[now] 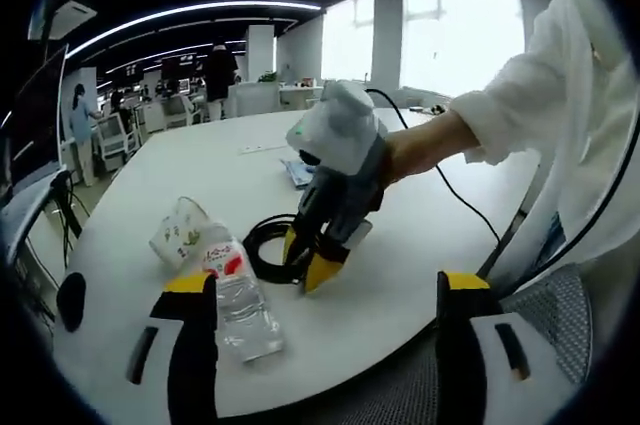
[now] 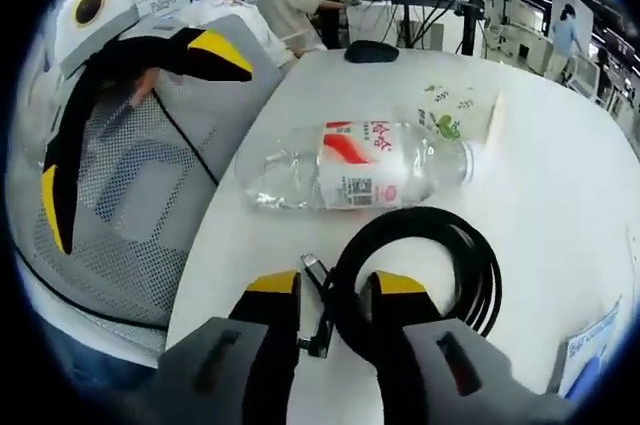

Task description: Arrange the tabletop items into an orderly group along one side of the table until the central work area is clear of visible clutter.

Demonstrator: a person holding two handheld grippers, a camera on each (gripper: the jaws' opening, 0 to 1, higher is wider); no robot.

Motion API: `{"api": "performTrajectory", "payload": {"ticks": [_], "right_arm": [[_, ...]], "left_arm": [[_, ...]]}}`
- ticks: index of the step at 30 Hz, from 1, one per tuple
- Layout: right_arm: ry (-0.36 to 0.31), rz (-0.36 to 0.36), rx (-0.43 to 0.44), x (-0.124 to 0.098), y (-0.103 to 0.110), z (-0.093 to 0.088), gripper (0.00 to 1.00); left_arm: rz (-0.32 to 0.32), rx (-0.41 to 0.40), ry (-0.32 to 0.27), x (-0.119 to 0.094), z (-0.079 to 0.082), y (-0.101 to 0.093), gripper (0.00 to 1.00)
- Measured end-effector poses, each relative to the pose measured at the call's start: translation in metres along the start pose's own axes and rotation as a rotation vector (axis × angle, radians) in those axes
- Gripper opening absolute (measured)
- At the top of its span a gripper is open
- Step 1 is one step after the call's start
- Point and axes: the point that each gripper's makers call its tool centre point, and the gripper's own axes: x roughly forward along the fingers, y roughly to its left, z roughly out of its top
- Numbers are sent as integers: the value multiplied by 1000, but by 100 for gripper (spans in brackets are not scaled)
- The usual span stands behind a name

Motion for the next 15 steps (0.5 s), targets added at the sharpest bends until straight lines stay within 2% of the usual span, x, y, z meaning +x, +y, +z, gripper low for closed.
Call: {"api": "performTrajectory", "payload": {"ticks": [1, 3, 6, 10, 12, 15], "right_arm": [[3, 5, 34, 1, 1, -2, 20], [0, -1, 44, 3, -1, -1, 19], [19, -15, -6, 3, -1, -2, 16], [28, -42, -20, 2, -3, -1, 9], [55, -70, -82, 2, -5, -1, 7], [92, -105, -106, 2, -6, -1, 5]], "left_arm": [[3, 1, -10, -1, 2, 1, 93], [3, -3, -4, 0, 1, 1, 92], [0, 12, 13, 1, -2, -1, 92], [1, 20, 27, 1, -4, -1, 91], [4, 24, 30, 1, -4, 0, 90], [8, 28, 34, 1, -5, 0, 89]]}}
